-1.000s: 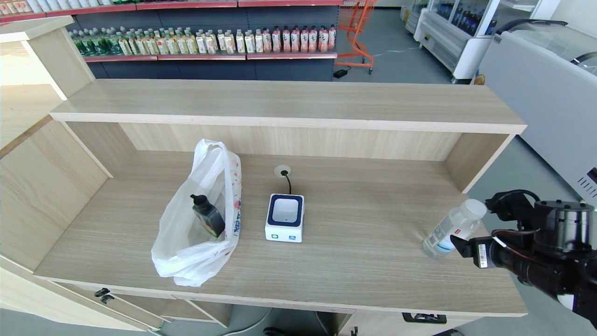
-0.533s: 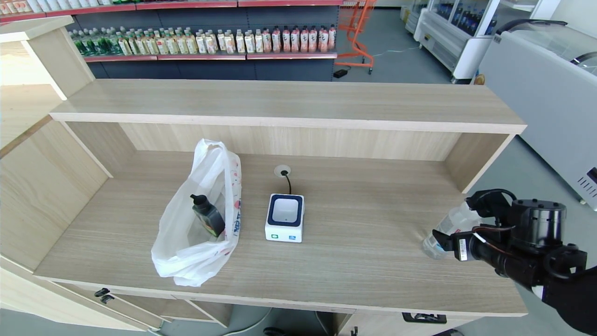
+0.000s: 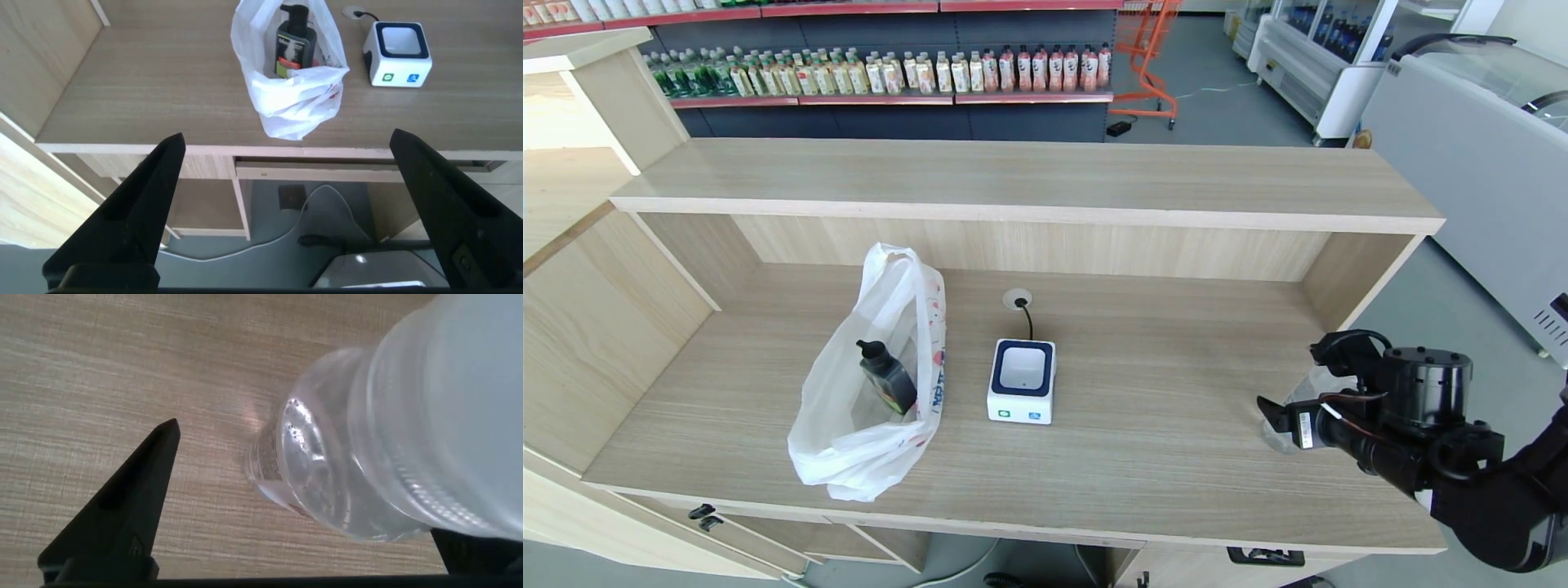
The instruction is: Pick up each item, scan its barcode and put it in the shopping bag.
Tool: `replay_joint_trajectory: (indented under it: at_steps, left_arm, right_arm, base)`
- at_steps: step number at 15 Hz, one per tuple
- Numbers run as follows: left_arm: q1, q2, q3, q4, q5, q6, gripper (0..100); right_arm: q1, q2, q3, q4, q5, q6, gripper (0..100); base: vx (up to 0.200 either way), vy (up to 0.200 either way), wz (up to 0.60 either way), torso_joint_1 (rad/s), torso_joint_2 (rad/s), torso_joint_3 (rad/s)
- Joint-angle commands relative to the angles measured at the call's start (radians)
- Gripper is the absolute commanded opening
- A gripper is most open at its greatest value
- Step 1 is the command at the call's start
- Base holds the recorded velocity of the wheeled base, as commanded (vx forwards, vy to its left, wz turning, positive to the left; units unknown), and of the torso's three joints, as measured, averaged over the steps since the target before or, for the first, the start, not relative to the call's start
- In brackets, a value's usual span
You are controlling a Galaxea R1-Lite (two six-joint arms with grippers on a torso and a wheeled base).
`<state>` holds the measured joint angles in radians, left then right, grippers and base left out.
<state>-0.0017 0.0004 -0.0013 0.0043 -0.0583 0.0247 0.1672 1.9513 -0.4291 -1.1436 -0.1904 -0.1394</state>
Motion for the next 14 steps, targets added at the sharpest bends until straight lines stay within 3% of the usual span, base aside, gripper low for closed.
replay_joint_trajectory:
  at_steps: [1, 9, 10, 14]
  left_arm:
    - [0.0, 0.0, 0.001, 0.0, 0.0, 0.0, 100]
    - [0.0, 0.0, 0.0, 0.0, 0.0, 0.0, 100]
    - [0.0, 0.0, 0.0, 0.0, 0.0, 0.0, 100]
    - [0.0, 0.0, 0.0, 0.0, -0.002, 0.0, 100]
  right_arm:
    - [0.002, 0.028, -0.014, -0.001, 0.0, 0.0, 100]
    - [0.017, 0.089, -0.072, -0.036, 0.0, -0.011, 100]
    - [0.017, 0.101, -0.08, -0.053, 0.002, -0.009, 0]
    - [0.017, 0.11, -0.077, -0.11, 0.034, -0.011, 0]
  base:
    - [0.0, 0.0, 0.0, 0.0, 0.0, 0.0]
    - [0.0, 0.0, 0.0, 0.0, 0.0, 0.0]
    - [0.0, 0.0, 0.0, 0.0, 0.0, 0.0]
    - [0.0, 0.0, 0.0, 0.0, 0.0, 0.0]
